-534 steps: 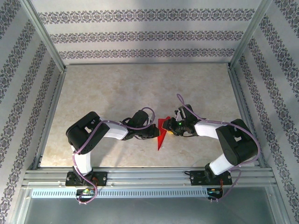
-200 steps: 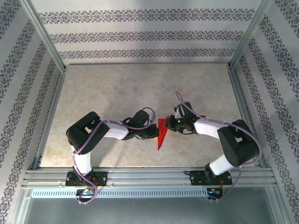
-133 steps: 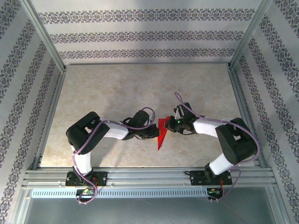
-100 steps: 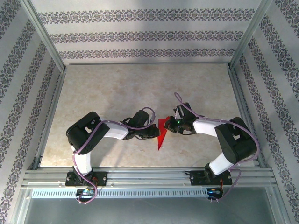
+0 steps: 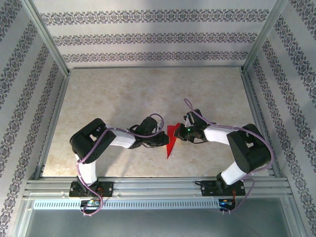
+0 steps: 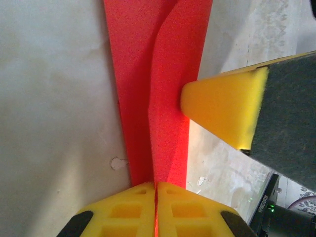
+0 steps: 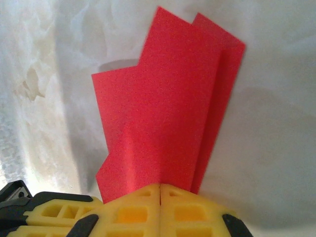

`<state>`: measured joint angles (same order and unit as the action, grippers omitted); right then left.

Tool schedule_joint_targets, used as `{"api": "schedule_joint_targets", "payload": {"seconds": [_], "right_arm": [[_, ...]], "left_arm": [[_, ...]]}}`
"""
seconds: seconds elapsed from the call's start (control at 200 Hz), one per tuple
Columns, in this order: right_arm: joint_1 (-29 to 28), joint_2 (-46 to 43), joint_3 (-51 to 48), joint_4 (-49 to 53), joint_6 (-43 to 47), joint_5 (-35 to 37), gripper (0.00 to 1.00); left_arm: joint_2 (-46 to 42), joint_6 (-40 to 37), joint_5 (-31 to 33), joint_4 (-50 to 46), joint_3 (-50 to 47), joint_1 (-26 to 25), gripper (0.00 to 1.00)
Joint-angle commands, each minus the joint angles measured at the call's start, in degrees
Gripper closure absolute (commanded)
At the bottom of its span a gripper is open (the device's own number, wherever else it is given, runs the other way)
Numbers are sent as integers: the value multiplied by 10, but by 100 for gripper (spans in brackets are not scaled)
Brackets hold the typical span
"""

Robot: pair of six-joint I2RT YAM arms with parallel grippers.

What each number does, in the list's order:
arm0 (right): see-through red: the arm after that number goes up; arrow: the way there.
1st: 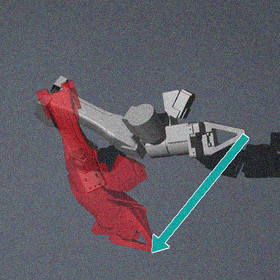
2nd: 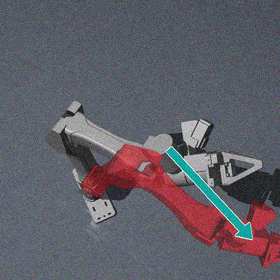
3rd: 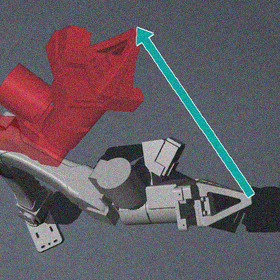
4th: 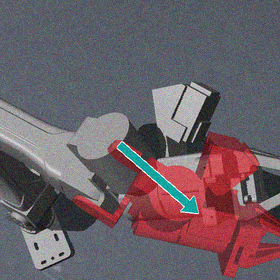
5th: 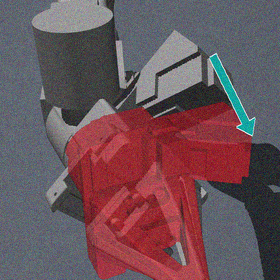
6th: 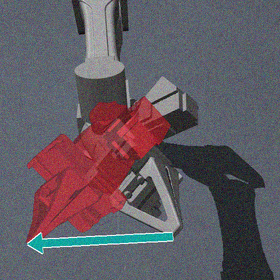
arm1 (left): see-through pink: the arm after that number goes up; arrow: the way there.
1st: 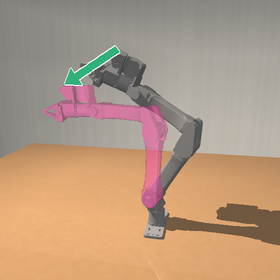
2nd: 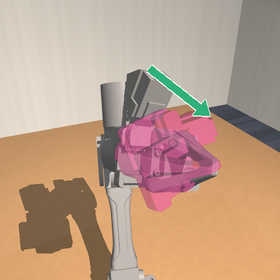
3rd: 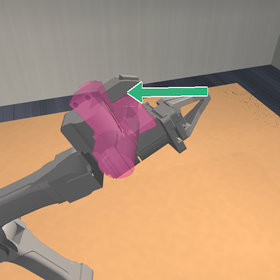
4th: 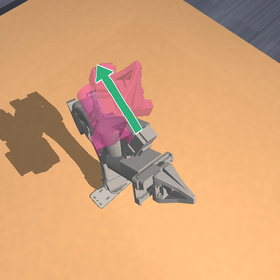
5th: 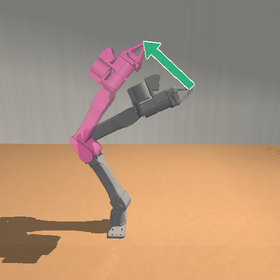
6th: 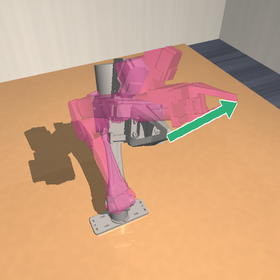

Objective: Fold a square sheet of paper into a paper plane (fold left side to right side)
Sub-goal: Fold the wing for the fifth time at the center of the table.

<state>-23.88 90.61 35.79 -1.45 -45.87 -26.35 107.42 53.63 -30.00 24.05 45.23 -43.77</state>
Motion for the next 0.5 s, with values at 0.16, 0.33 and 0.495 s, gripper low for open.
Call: {"api": "schedule_joint_targets", "payload": {"seconds": [0.16, 0.33, 0.495], "right_arm": [[1, 20, -20, 16, 21, 9, 100], [4, 24, -30, 18, 25, 9, 100], [6, 24, -35, 19, 30, 9, 100]], "left_arm": [[36, 10, 27, -27, -29, -19, 87], [-10, -3, 43, -54, -34, -15, 80], [-80, -17, 53, -98, -38, -1, 76]]}}
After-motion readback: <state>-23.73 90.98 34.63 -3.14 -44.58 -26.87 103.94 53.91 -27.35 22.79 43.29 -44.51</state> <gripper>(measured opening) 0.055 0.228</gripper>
